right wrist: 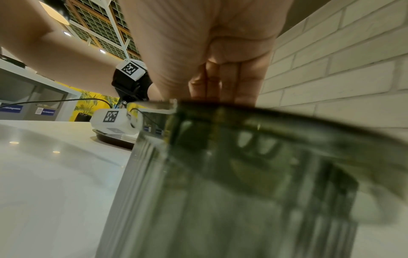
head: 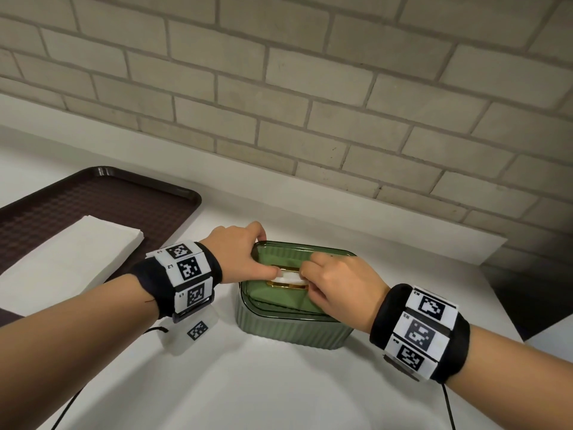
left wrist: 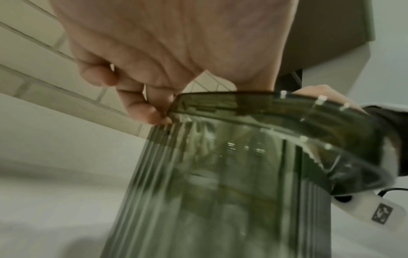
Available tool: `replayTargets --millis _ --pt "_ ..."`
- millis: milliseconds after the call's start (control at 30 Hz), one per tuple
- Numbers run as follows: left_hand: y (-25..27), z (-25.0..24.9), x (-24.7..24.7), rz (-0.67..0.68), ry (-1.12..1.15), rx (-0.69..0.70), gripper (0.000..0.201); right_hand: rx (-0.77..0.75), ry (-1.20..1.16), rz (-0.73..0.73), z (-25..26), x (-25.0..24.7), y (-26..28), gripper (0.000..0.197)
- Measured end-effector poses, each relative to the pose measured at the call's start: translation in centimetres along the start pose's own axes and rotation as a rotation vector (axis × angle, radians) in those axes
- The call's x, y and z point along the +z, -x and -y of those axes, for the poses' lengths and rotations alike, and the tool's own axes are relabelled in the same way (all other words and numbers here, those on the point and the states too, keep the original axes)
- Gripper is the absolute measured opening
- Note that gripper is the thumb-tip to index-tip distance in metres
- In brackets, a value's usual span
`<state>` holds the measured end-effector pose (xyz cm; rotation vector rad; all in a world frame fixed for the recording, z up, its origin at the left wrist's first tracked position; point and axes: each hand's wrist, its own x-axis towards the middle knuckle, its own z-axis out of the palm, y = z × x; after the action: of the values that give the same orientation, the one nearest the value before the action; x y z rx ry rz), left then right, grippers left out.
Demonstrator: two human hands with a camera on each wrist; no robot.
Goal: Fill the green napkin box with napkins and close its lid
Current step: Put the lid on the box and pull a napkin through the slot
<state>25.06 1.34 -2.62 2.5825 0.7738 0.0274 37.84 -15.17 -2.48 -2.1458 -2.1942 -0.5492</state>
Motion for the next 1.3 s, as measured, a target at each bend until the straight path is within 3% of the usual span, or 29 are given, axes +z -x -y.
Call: replayTargets --millis 200,400,567,733,800,900,1067,1200,1300 --pt "-0.1 0.1 0.3 -0.1 0.124 0.058 0.061 -0.013 -0.073 -0.099 -0.3 1.2 0.8 0.025" --pt "-0.4 0.4 0.8 -0.137 0.239 0.05 0.052 -0.009 -0.264 -0.197 -0.9 1.9 1.5 0.02" --pt "-1.0 1.2 1.1 -0.199 0.379 0.019 0.033 -0.118 -0.341 -0.147 -1.7 2.4 1.8 0.022" --pt "-0.6 1.0 0.6 -0.229 0.193 0.215 0.019 -0.189 -0.378 -0.164 -2.1 2.5 2.0 0.02" --pt "-0.3 0.2 0.3 -0.163 0.052 0.321 0.012 -0.212 -0.355 -0.167 -2.1 2.5 2.3 0.02" --pt "-0.1 -1.3 0.2 -0.036 -0.11 0.38 0.019 -0.223 -0.342 -0.145 -2.1 2.3 3.1 0.025" --pt "-1.0 -3.2 0.5 0.081 -0.252 0.436 0.025 -0.103 -0.485 -0.042 -2.1 1.8 4.8 0.039" --pt "-1.6 -3.7 0.9 0.078 -0.334 0.451 0.023 -0.044 -0.579 -0.045 -2.0 2.0 5.7 0.04" --pt "-1.4 -3.4 1.4 -0.031 -0.408 0.503 0.024 0.024 -0.648 -0.154 -2.1 1.7 5.3 0.035"
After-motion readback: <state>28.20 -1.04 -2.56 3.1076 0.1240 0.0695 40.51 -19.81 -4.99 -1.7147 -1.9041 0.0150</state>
